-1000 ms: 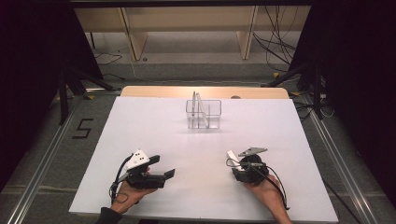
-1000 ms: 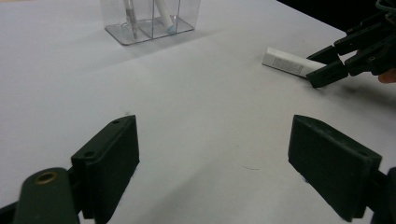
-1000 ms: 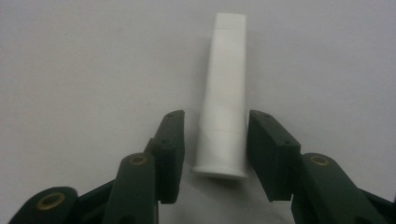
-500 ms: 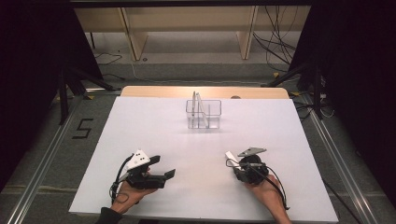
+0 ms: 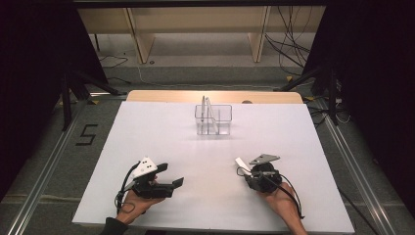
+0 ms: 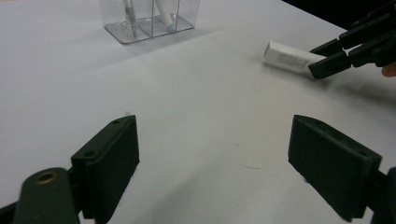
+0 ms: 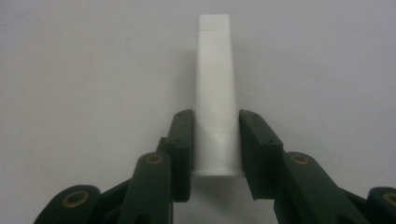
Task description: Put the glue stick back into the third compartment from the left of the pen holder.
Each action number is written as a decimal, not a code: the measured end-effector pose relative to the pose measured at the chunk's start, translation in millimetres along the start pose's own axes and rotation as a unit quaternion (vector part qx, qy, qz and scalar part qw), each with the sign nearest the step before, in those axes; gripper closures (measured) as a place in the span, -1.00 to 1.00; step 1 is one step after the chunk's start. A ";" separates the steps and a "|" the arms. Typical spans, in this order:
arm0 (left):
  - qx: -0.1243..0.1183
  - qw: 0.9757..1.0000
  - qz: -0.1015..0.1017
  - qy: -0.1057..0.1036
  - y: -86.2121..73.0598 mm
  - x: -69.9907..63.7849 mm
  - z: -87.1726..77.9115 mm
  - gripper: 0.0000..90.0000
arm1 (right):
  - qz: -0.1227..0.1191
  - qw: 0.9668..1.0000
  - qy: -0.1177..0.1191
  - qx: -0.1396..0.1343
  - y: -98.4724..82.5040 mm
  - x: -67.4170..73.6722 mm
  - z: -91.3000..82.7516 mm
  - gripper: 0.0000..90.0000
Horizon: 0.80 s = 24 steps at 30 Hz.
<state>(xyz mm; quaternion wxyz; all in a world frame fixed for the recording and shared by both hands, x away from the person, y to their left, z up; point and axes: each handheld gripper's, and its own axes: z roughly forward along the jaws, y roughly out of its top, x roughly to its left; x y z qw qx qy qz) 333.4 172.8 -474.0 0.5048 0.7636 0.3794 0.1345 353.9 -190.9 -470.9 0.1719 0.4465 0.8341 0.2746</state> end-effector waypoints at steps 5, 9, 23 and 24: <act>-0.003 1.000 -0.005 0.003 0.4 2.0 -1.5 -0.65 | -0.002 1.000 0.003 -0.019 1.0 -0.8 -5.4 0.51; -0.003 1.000 -0.005 0.004 0.3 2.2 -1.5 -0.65 | -0.015 0.999 0.005 -0.047 3.0 1.7 -11.7 0.50; -0.015 1.000 -0.025 -0.008 6.5 5.2 -3.8 -0.65 | -0.117 0.987 -0.015 -0.106 6.8 26.5 -25.8 0.50; -0.019 0.999 -0.025 -0.008 8.5 4.9 -4.9 -0.64 | -0.125 0.986 -0.020 -0.110 7.0 29.1 -26.7 0.50</act>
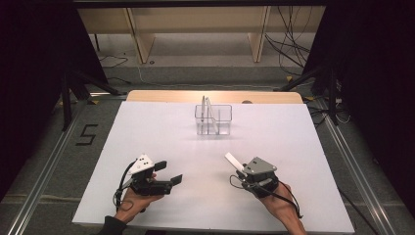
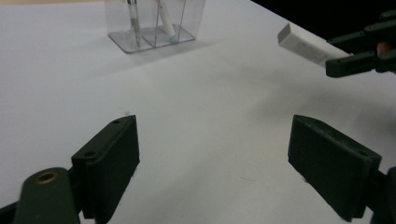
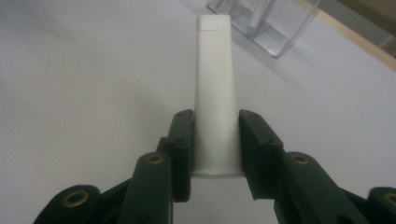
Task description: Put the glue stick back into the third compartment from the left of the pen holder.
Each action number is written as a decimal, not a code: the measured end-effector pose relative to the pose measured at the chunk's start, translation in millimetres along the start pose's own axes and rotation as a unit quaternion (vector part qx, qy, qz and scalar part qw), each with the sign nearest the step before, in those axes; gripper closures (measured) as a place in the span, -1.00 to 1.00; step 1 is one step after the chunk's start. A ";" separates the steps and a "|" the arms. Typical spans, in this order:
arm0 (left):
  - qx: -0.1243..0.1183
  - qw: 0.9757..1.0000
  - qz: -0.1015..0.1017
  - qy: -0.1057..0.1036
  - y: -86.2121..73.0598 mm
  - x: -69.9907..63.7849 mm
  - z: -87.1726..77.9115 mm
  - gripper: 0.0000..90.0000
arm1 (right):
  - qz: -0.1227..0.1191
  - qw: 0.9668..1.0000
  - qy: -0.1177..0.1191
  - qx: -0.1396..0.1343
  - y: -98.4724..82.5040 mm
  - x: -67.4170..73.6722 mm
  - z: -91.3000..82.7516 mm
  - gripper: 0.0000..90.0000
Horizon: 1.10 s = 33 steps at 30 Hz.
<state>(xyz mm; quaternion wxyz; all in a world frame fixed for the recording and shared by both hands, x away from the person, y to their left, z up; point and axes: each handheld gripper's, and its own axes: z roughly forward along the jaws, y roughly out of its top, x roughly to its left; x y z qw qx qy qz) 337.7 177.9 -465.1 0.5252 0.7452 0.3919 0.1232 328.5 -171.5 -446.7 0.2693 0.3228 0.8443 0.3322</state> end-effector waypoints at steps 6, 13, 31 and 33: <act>0.005 1.000 -0.008 -0.018 13.0 -2.0 -5.8 -0.64 | -0.084 0.996 -0.031 -0.019 6.9 19.6 -6.0 0.50; 0.032 0.999 0.023 -0.025 29.1 -10.2 -7.4 -0.64 | -0.174 0.982 -0.063 -0.037 8.2 36.3 -9.2 0.50; 0.101 0.989 0.092 -0.056 55.4 -31.4 15.3 -0.63 | -0.350 0.928 -0.112 -0.064 -1.1 69.5 -5.9 0.50; 0.107 0.988 0.096 -0.063 56.7 -34.8 18.8 -0.62 | -0.362 0.923 -0.117 -0.066 -3.1 72.2 -5.5 0.50</act>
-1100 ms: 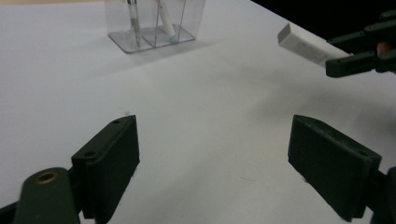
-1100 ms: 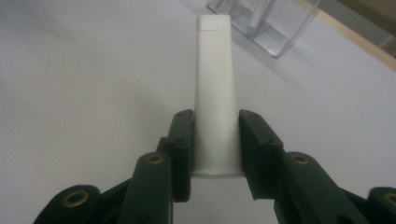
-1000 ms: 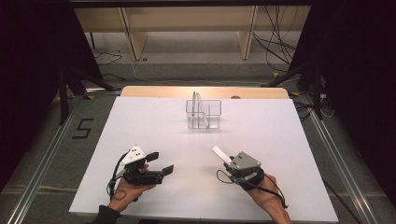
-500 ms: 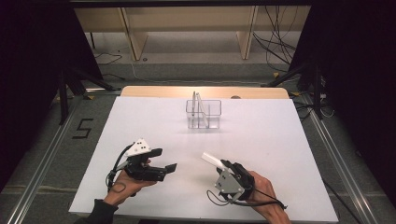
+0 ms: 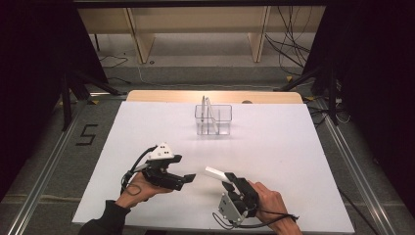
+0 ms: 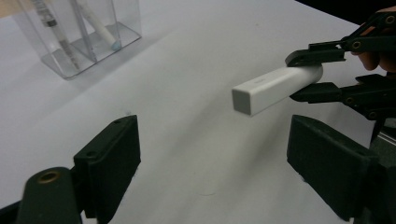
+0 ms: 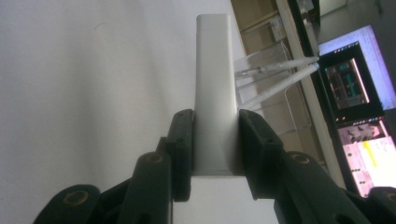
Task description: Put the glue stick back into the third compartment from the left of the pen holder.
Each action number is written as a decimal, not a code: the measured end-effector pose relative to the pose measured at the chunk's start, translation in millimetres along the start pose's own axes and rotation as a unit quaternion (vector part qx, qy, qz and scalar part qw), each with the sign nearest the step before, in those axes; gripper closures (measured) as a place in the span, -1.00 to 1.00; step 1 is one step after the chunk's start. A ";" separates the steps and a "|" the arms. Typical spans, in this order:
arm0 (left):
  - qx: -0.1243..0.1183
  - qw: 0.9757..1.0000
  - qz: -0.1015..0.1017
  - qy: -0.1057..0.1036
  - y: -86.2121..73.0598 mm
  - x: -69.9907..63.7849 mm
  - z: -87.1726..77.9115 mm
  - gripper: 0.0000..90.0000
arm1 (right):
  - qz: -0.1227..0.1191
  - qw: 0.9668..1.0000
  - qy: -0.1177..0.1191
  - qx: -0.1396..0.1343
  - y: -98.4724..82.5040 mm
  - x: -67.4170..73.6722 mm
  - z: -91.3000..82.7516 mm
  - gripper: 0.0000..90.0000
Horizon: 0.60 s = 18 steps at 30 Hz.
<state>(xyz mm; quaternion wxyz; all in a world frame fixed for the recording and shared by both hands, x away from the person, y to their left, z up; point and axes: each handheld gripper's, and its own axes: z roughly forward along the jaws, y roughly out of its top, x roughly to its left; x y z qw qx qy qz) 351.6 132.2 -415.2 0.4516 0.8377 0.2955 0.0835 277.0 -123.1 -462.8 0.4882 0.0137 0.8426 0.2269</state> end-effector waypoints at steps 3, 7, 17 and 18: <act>0.018 1.000 0.012 -0.015 4.6 -4.0 7.6 -0.62 | -0.027 1.000 -0.008 -0.003 0.8 3.9 -0.1 0.50; 0.052 0.998 0.039 -0.023 9.3 -8.8 18.9 -0.62 | -0.052 0.998 -0.010 -0.014 0.3 9.2 1.0 0.50; 0.106 0.989 0.088 -0.058 16.5 -20.2 34.6 -0.59 | -0.110 0.993 -0.010 -0.032 0.1 21.3 1.2 0.50; 0.113 0.987 0.093 -0.061 16.8 -20.8 36.3 -0.59 | -0.111 0.993 -0.009 -0.031 -0.1 22.5 1.1 0.50</act>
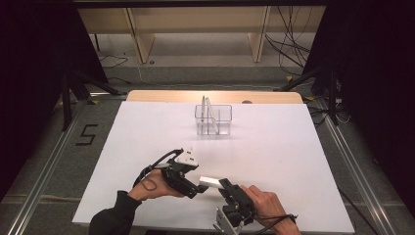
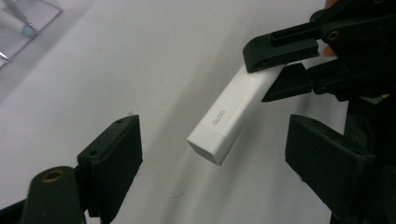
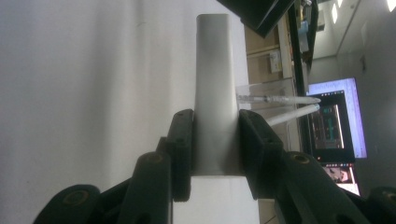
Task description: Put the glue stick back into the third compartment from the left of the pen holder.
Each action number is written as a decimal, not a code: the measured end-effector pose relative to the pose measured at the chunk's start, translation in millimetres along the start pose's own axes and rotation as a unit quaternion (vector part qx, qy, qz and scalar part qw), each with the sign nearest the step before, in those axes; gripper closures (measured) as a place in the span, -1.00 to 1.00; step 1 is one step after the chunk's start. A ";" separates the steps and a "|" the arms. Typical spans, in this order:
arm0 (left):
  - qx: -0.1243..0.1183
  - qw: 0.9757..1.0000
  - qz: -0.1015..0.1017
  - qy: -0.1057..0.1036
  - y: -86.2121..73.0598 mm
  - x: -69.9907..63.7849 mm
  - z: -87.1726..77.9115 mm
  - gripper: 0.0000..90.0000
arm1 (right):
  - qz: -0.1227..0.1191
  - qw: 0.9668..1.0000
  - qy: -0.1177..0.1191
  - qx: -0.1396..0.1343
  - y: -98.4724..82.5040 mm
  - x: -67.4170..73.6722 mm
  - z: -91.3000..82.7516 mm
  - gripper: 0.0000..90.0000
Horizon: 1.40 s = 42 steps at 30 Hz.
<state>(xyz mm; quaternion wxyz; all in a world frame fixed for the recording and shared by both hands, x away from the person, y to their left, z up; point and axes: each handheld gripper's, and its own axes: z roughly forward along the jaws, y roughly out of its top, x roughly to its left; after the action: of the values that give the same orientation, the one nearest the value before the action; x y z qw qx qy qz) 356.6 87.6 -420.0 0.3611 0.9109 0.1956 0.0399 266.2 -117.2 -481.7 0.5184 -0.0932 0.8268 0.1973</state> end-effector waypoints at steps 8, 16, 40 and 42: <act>0.035 0.999 0.020 -0.015 3.8 -2.0 9.5 -0.56 | -0.035 0.999 0.004 -0.011 1.3 5.7 0.0 0.50; 0.056 0.997 0.031 -0.033 4.1 -5.7 17.8 -0.46 | -0.054 0.998 0.011 -0.019 3.0 8.3 -0.5 0.50; 0.101 0.989 0.077 -0.081 12.3 -10.6 28.1 0.13 | -0.073 0.997 0.013 -0.033 7.2 15.8 -1.4 0.50; 0.107 0.987 0.083 -0.083 13.3 -10.9 28.7 0.15 | -0.075 0.997 0.013 -0.035 7.4 15.6 -1.6 0.50</act>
<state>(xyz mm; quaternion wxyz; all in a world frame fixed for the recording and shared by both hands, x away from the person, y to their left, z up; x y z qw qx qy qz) 357.0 56.2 -431.4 0.2721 0.9575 0.0917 -0.0271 255.3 -110.4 -493.3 0.5175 -0.1753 0.8168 0.1850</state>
